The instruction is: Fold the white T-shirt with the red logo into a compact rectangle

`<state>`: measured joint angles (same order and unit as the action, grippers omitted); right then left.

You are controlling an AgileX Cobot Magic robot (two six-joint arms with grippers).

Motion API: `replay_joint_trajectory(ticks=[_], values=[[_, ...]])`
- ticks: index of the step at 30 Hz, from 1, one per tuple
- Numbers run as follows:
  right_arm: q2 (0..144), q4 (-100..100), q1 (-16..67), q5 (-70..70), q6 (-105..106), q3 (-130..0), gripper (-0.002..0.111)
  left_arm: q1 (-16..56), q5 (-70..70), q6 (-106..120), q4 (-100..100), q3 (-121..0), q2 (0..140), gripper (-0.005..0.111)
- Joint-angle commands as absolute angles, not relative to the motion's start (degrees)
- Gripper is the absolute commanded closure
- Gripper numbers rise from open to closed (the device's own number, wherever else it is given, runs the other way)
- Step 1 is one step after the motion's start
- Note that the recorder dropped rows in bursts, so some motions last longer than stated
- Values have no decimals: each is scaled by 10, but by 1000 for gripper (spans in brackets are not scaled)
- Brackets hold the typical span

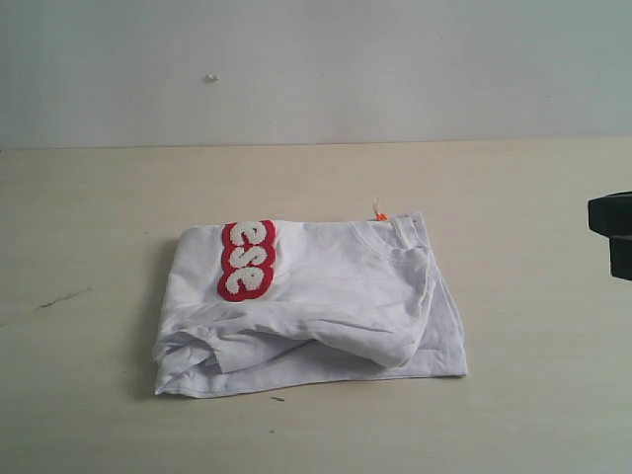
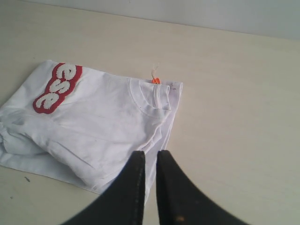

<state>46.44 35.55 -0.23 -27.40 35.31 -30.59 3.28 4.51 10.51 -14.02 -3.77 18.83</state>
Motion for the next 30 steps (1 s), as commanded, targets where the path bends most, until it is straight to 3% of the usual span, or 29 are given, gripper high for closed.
replay_joint_trajectory(ticks=[1, 24, 30], values=[[461, 357, -1, -267, 354, -305, 97, 30, 31, 113, -137, -34, 185, 107], [461, 358, -1, -267, 354, -305, 97, 28, 111, 131, -95, -33, 56, 107], [461, 358, -1, -267, 354, -305, 97, -3, 149, 131, -87, -33, 19, 107]])
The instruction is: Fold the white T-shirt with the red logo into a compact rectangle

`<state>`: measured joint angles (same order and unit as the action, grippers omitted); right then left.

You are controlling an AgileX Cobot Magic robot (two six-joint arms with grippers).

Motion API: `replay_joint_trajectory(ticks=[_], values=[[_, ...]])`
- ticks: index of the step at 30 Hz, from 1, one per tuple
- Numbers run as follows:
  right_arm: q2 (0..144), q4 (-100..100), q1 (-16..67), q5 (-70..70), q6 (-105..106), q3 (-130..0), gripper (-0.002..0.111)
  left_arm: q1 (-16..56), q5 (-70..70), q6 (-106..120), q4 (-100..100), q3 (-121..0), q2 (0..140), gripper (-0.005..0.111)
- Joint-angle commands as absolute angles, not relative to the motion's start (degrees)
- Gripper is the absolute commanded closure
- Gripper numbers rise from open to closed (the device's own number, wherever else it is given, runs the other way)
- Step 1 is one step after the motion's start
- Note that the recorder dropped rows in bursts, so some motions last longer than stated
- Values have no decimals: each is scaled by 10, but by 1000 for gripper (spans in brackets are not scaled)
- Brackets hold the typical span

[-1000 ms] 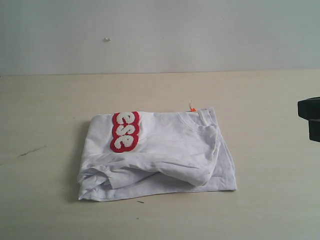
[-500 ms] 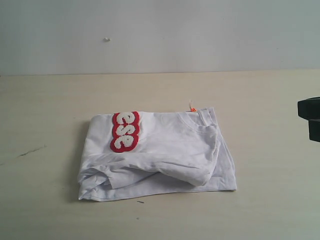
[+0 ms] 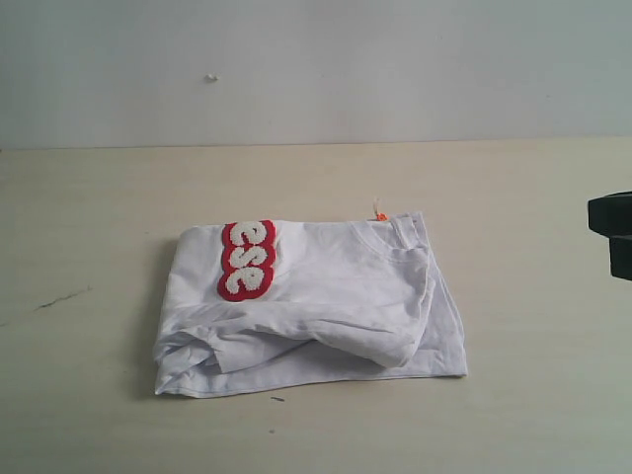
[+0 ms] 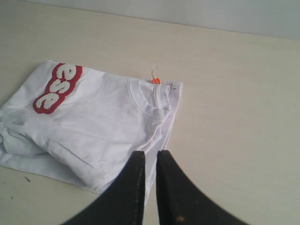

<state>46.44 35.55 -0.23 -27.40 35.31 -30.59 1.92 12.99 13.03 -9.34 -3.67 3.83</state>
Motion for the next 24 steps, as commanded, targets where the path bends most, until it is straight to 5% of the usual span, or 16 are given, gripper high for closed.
replay_joint_trajectory(ticks=[1, 24], values=[[461, 358, -1, -267, 354, -305, 97, -11, 150, 130, -87, -33, 15, 107], [461, 358, -1, -267, 354, -305, 97, -67, 211, 127, -90, 0, 0, 107]])
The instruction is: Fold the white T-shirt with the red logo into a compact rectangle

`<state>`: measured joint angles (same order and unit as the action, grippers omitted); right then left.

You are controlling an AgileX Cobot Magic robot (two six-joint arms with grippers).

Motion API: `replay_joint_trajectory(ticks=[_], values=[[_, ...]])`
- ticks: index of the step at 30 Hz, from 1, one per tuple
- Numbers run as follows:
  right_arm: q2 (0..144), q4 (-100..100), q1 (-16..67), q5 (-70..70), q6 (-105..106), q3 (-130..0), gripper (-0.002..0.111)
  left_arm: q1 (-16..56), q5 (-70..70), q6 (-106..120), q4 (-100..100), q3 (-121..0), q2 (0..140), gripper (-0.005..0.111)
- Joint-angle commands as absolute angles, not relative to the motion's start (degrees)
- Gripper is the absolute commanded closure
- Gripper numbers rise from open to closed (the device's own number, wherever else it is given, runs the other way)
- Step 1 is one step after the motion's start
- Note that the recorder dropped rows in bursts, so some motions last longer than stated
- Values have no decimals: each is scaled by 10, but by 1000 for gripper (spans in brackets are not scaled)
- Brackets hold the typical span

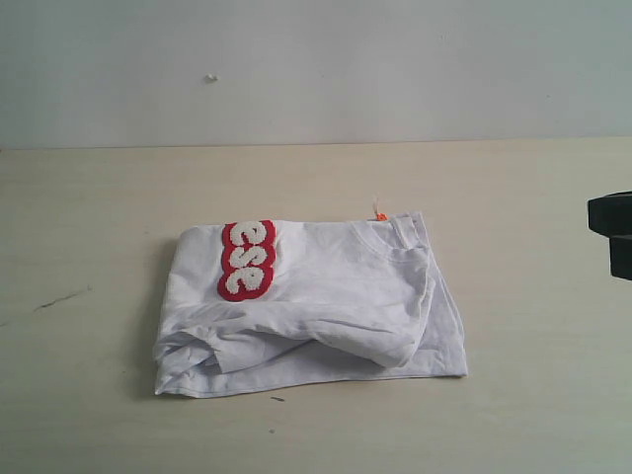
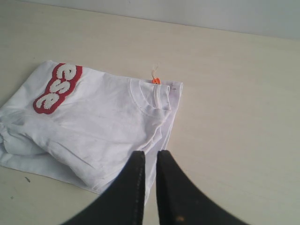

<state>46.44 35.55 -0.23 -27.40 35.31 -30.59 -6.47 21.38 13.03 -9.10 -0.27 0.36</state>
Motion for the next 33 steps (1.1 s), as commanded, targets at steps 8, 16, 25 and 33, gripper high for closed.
replay_joint_trajectory(ticks=[8, 16, 25, 33], values=[[461, 358, -1, -267, 354, -305, 97, -67, 211, 127, -90, 0, 0, 107], [461, 358, -1, -267, 354, -305, 97, -67, 209, 128, -99, 0, 0, 107], [461, 358, -1, -267, 354, -305, 97, -67, 209, 129, -99, 0, 0, 107], [461, 358, -1, -267, 354, -305, 97, -67, 209, 130, -99, 0, 0, 107]])
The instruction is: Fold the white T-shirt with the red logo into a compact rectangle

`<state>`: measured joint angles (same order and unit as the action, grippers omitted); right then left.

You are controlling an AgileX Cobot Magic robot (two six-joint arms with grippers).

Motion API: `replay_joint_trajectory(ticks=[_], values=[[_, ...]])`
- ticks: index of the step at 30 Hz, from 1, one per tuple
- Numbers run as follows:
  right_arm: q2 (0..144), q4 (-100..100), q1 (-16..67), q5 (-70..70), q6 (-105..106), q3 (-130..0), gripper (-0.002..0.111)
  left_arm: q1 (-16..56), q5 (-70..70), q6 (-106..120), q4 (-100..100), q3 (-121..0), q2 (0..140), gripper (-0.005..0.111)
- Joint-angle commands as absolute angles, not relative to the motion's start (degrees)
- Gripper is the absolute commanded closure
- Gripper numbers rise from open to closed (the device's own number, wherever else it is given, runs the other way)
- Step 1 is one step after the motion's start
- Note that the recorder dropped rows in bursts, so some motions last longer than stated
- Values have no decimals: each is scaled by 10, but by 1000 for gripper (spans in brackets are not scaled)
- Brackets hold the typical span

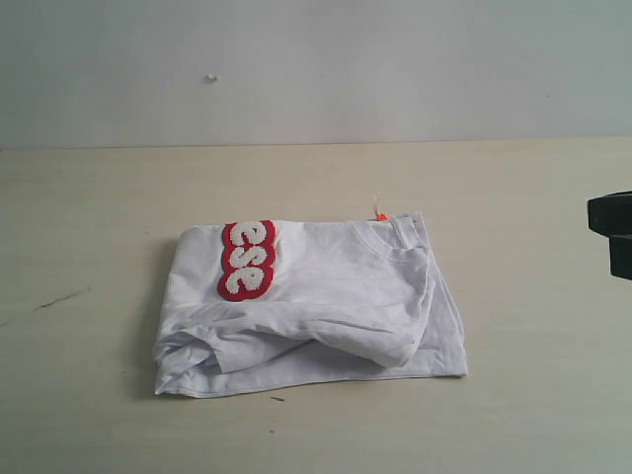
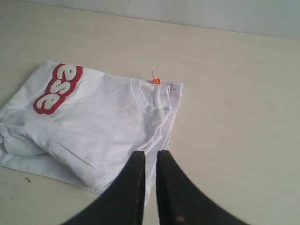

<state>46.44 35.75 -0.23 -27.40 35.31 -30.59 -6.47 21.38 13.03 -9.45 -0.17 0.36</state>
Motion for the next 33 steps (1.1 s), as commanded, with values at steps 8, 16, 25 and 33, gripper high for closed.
replay_joint_trajectory(ticks=[8, 16, 25, 33], values=[[461, 358, -1, -267, 354, -305, 97, -67, 209, 130, -99, 0, 0, 107], [422, 353, -1, -252, 364, -305, 97, -67, 209, 130, -99, 0, 0, 107], [337, 354, -1, -239, 348, -305, 97, -67, 209, 130, -99, 0, 0, 107], [311, 356, -1, -238, 343, -305, 97, -67, 209, 130, -99, 0, 0, 107]])
